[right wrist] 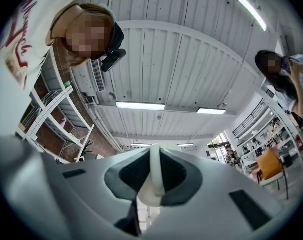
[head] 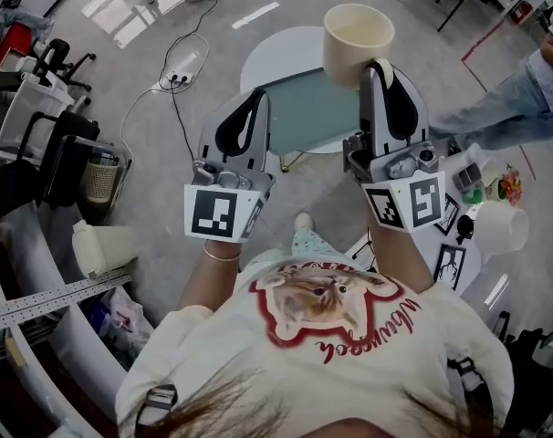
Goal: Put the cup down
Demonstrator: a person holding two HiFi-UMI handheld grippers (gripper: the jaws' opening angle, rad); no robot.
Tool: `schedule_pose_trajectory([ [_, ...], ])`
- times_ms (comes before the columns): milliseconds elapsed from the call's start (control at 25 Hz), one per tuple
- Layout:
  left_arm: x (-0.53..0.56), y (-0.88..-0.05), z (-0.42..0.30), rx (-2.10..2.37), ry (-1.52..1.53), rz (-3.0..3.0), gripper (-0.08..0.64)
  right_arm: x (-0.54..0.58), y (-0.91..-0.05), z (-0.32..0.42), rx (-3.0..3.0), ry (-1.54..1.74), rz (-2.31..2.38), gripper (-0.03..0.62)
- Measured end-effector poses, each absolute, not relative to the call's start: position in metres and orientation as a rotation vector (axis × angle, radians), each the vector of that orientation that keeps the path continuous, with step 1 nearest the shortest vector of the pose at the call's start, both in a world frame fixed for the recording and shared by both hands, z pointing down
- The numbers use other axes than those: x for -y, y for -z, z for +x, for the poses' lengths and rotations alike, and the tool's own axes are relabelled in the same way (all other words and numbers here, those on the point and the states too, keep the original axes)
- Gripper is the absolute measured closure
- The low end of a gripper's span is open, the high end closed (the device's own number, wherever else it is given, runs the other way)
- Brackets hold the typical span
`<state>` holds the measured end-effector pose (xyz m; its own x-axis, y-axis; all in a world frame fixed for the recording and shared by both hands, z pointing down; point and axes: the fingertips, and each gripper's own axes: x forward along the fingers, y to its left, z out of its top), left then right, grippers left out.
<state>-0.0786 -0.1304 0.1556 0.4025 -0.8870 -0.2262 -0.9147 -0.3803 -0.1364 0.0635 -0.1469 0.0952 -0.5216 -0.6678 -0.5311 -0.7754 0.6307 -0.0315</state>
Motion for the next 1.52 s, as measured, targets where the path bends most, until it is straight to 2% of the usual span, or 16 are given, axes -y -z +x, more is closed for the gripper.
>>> schedule_pose_trajectory([
  [800, 0.178, -0.240, -0.104, -1.650, -0.119, -2.554, 0.546, 0.233, -0.222, 0.033, -2.442, -0.056, -1.242, 0.535],
  [1520, 0.189, -0.332, -0.163, -1.807, -0.033, -2.535, 0.546, 0.279, -0.336, -0.002, -2.483, 0.003, -1.284, 0.535],
])
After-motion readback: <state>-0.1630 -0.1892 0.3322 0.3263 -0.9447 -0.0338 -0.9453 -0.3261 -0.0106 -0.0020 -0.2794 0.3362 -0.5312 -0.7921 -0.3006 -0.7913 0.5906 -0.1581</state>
